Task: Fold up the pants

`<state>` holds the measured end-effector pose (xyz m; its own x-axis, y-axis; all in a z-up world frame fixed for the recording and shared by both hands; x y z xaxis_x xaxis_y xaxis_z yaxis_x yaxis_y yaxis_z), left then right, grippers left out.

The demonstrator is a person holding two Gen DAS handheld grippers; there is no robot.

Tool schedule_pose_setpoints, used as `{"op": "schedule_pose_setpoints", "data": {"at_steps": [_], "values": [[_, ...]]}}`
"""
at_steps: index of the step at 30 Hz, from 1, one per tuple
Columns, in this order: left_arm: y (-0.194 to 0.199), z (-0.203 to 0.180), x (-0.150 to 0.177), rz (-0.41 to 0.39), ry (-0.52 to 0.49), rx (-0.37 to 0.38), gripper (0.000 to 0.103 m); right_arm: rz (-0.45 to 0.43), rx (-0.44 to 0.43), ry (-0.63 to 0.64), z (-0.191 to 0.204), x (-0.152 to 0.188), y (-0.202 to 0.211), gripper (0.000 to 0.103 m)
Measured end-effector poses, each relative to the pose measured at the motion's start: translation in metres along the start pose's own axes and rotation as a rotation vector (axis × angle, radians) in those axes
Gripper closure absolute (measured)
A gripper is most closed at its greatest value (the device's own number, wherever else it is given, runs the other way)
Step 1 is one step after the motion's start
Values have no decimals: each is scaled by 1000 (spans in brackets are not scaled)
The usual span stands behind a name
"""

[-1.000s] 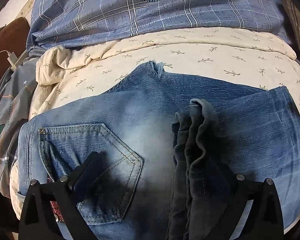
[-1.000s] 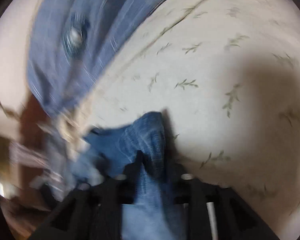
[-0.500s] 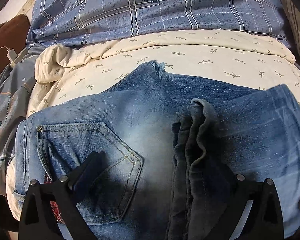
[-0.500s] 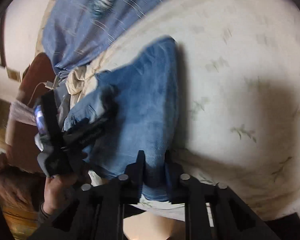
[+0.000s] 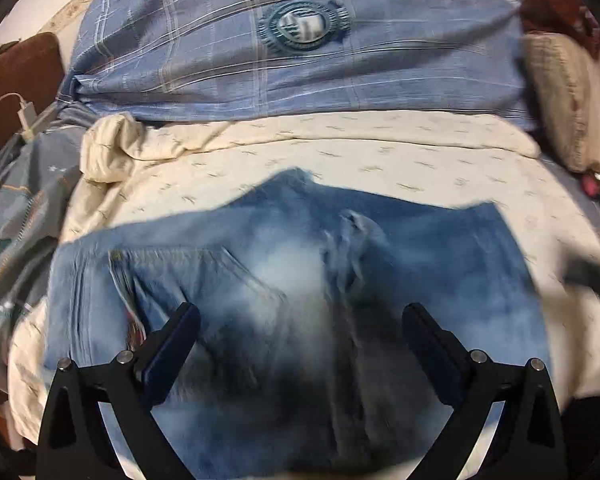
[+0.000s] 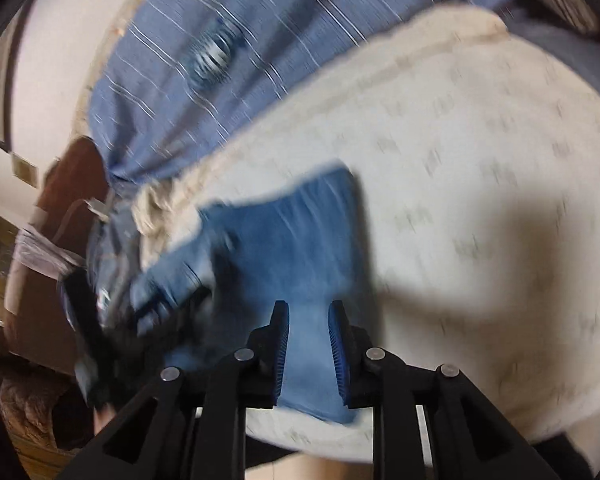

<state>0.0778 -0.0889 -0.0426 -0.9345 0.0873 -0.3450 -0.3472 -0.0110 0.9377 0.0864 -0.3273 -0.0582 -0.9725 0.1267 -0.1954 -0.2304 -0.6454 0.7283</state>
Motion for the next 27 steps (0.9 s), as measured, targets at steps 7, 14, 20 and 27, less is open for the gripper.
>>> {"op": "schedule_pose_setpoints", "data": {"at_steps": [7, 14, 20, 27], "values": [[-38, -9, 30, 66, -66, -48, 2, 144, -71, 24, 10, -67, -65, 61], [-39, -8, 30, 33, -77, -34, 1, 158, -128, 43, 46, -68, -60, 48], [-36, -4, 31, 30, -67, -7, 2, 405, -217, -55, 55, -59, -150, 46], [60, 61, 32, -247, 118, 32, 11, 243, -116, 164, 110, -88, -100, 45]]}}
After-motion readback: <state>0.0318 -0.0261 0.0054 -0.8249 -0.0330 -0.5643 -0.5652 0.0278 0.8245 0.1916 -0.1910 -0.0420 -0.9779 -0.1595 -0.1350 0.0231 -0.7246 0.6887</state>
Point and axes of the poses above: each gripper's, at about its wrist camera, not at the fingertips, and y roughly against the way its jaws point, z to its left, x to its underside, the point moved 5 cm from there along -y, roughly the way its jaws point, and after that the axes turned 15 degrees about z, right-handed, at the moved point
